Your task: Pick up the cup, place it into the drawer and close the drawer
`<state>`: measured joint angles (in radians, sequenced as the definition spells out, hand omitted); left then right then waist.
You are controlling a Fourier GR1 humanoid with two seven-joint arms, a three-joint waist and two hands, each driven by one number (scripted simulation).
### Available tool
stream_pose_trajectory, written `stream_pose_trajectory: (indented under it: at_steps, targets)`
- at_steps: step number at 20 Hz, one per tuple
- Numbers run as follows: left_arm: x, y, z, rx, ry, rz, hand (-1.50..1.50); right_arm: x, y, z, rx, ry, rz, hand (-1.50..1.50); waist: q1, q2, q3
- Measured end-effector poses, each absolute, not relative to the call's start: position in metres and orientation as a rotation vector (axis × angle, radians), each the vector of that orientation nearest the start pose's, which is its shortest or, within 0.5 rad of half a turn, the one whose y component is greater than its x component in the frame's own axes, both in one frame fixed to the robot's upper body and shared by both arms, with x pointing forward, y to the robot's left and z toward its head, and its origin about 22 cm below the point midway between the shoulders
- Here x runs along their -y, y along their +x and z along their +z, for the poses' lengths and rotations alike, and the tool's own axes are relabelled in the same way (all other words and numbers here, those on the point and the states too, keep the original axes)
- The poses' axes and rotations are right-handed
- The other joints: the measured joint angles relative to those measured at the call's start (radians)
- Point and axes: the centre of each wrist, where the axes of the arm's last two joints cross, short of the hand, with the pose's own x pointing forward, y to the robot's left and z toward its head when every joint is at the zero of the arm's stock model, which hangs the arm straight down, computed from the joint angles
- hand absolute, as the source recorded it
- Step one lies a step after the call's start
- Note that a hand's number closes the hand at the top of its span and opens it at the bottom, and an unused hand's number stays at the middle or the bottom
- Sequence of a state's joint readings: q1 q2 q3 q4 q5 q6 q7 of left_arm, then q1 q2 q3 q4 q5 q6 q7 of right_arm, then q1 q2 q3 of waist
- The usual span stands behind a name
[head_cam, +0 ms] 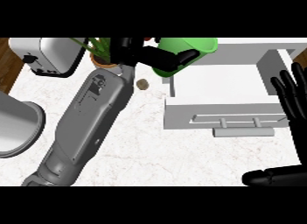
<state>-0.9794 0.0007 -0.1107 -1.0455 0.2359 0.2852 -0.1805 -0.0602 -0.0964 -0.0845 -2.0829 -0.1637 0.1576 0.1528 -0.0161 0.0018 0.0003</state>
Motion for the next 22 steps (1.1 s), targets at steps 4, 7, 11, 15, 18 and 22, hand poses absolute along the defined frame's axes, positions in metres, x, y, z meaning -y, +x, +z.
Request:
stream_pose_trajectory:
  at_steps: [4,7,11,15,18,22]
  targets:
    - [-0.054,0.410,0.173,2.022,-0.260,-0.094,1.50,0.250,0.224,0.136,1.989,0.130,0.143,-1.50,-0.005,0.002,0.000]
    - [-0.043,0.417,0.173,2.006,-0.239,-0.103,1.50,0.255,0.228,0.134,1.990,0.135,0.138,-1.50,-0.011,0.004,0.000]
    - [-0.034,0.423,0.167,1.977,-0.217,-0.118,1.50,0.251,0.232,0.136,1.991,0.139,0.145,-1.50,-0.018,0.005,0.000]
    - [-0.027,0.426,0.158,1.947,-0.199,-0.137,1.50,0.249,0.235,0.135,1.998,0.150,0.155,-1.50,-0.031,0.008,0.000]
    - [-0.024,0.429,0.153,1.930,-0.168,-0.166,1.50,0.247,0.235,0.139,2.003,0.158,0.161,-1.50,-0.040,0.010,0.000]
    - [-0.019,0.430,0.146,1.925,-0.117,-0.209,1.50,0.245,0.235,0.142,2.001,0.175,0.178,-1.50,-0.062,0.015,0.001]
